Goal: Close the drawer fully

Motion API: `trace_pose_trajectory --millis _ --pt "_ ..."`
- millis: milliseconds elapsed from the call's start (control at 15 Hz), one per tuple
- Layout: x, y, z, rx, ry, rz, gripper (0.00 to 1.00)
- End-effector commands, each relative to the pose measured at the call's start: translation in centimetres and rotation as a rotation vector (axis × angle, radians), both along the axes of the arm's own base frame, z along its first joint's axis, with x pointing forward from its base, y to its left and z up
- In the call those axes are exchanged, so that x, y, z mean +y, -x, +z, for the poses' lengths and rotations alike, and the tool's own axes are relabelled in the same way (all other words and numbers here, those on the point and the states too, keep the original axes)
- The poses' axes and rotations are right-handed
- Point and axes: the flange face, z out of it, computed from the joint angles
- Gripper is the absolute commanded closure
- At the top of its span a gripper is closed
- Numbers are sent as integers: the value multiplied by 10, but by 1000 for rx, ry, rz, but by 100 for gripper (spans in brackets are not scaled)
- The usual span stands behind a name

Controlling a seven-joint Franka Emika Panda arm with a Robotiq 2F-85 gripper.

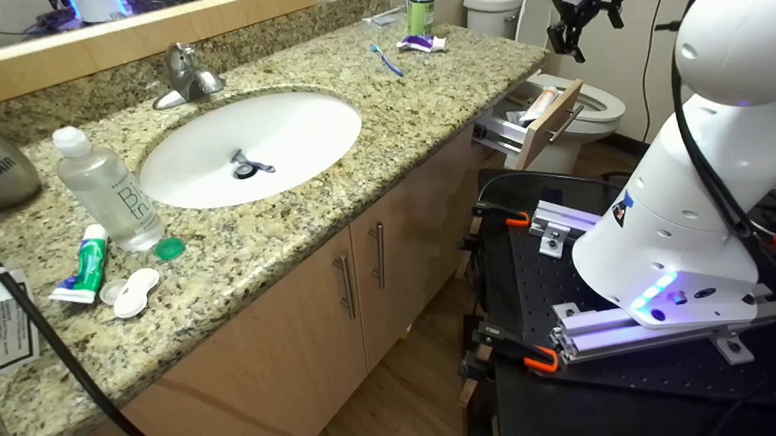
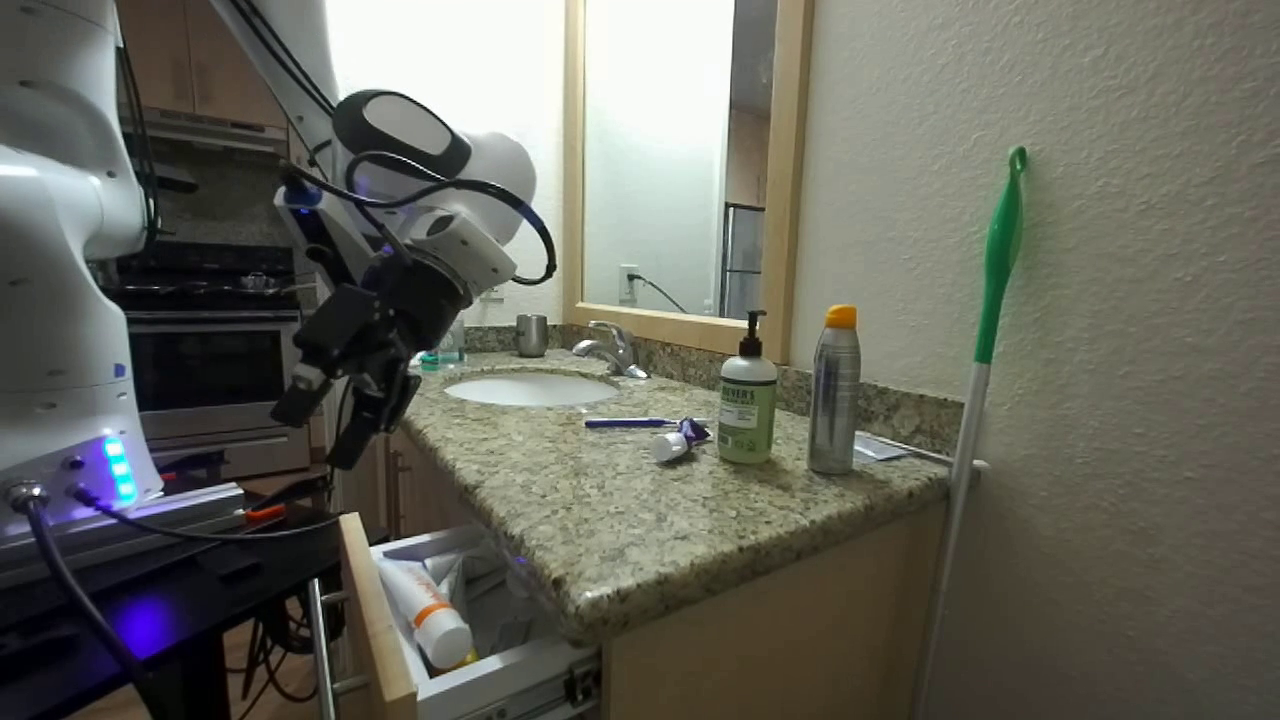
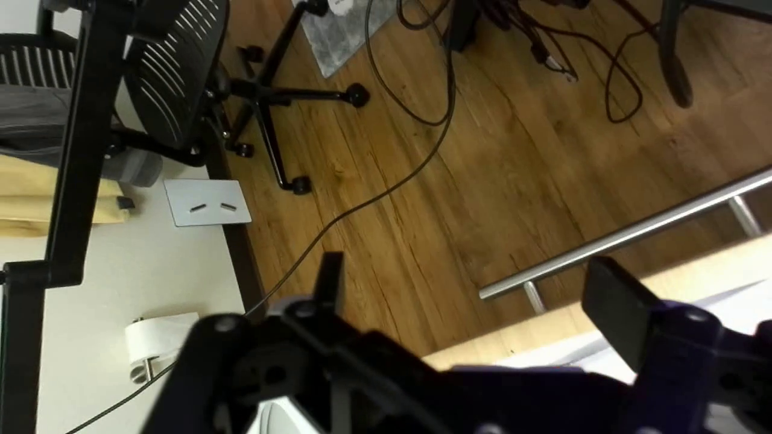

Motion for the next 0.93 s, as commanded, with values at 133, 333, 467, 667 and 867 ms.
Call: trace_pose_trajectory --millis 133,333,467,667,867 --pt "-45 -31 -36 -126 117 -66 0" --pt "-39 -32 -35 -109 98 -54 0" --pt "-42 -32 -37 -110 106 -58 0" --pt "-45 -18 -39 51 103 37 0" --pt "-56 13 -55 161 58 162 0"
